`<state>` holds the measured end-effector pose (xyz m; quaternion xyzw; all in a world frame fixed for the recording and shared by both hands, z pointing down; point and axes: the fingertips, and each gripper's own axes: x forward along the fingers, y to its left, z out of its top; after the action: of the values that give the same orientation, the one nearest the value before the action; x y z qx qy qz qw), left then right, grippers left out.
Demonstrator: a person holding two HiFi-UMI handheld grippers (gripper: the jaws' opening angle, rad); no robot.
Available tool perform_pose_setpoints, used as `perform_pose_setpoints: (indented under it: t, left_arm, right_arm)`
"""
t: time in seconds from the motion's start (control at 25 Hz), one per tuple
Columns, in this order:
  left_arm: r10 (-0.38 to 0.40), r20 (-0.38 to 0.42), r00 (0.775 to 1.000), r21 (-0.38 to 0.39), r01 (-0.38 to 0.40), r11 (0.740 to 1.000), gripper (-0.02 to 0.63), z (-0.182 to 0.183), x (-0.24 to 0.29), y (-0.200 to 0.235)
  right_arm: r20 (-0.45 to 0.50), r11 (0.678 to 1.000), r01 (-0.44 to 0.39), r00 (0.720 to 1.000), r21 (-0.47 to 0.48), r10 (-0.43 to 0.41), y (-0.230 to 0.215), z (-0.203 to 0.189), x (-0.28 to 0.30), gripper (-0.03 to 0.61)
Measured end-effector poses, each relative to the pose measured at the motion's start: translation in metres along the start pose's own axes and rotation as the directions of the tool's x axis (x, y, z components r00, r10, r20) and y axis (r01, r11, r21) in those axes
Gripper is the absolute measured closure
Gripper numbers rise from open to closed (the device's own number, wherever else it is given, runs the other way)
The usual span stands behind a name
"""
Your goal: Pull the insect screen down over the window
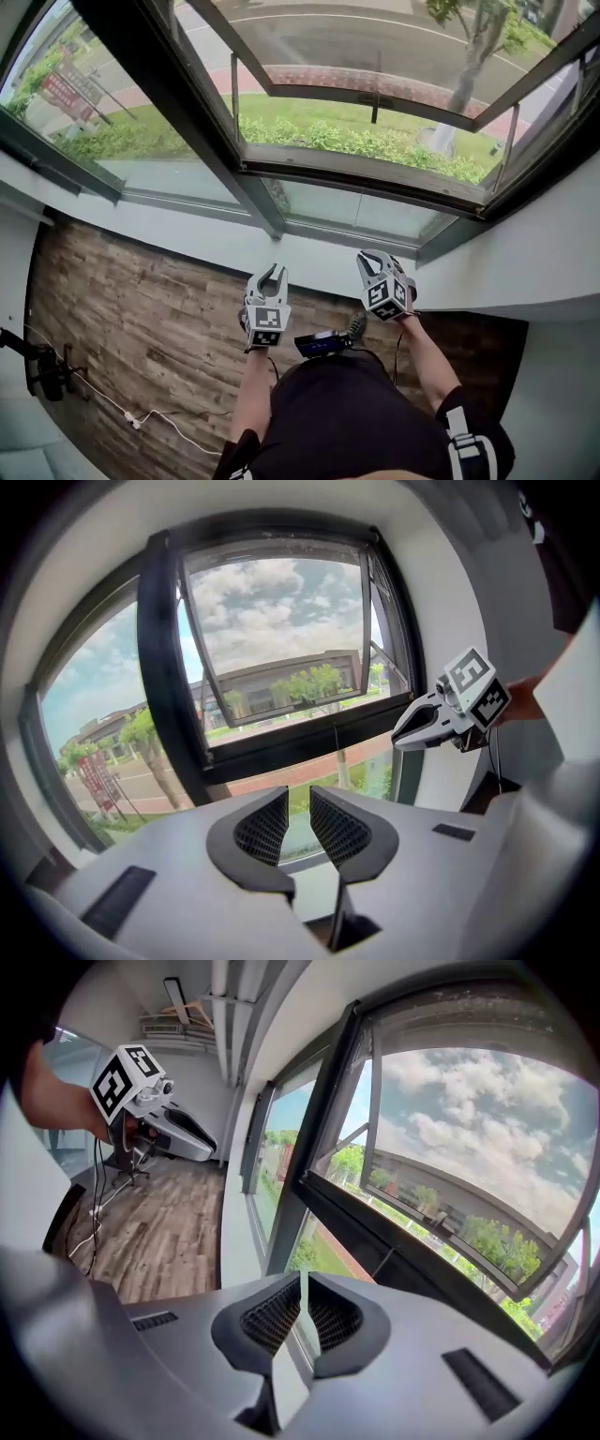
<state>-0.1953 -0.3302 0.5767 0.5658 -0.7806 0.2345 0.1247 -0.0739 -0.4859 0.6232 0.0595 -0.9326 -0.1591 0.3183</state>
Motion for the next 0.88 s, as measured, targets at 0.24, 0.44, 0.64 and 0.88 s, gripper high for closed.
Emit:
perform_pose_setpoints:
  t: [0.24, 0.44, 0.64, 0.88]
  left_arm:
    - [0.185, 0.010, 0.983, -0.104, -0.183, 0.978, 0.528, -0.098, -0.149, 0.054]
    - [0.301, -0.027, 0.953, -0.222, -0.300, 0.928, 0.528, -0.188, -0.288, 0.091]
    - [0.432, -0.003, 0.902, -0.288, -0.414, 0.864, 0.528, -0.222, -0.394, 0.126]
    - [0.457, 0.047, 0.888, -0.299, -0.424, 0.855, 0.528, -0.214, -0.438, 0.154]
  right_arm:
    - [0.061, 0.992, -0.116, 0.991, -0.039, 0.119, 0.144, 0.055, -0.001, 0.554]
    - [0.112, 0.962, -0.261, 0.957, -0.076, 0.268, 0.298, 0.110, -0.023, 0.554]
    - [0.152, 0.916, -0.371, 0.907, -0.153, 0.392, 0.406, 0.173, -0.037, 0.554]
    - [0.160, 0.880, -0.429, 0.872, -0.204, 0.463, 0.449, 0.229, -0.041, 0.554]
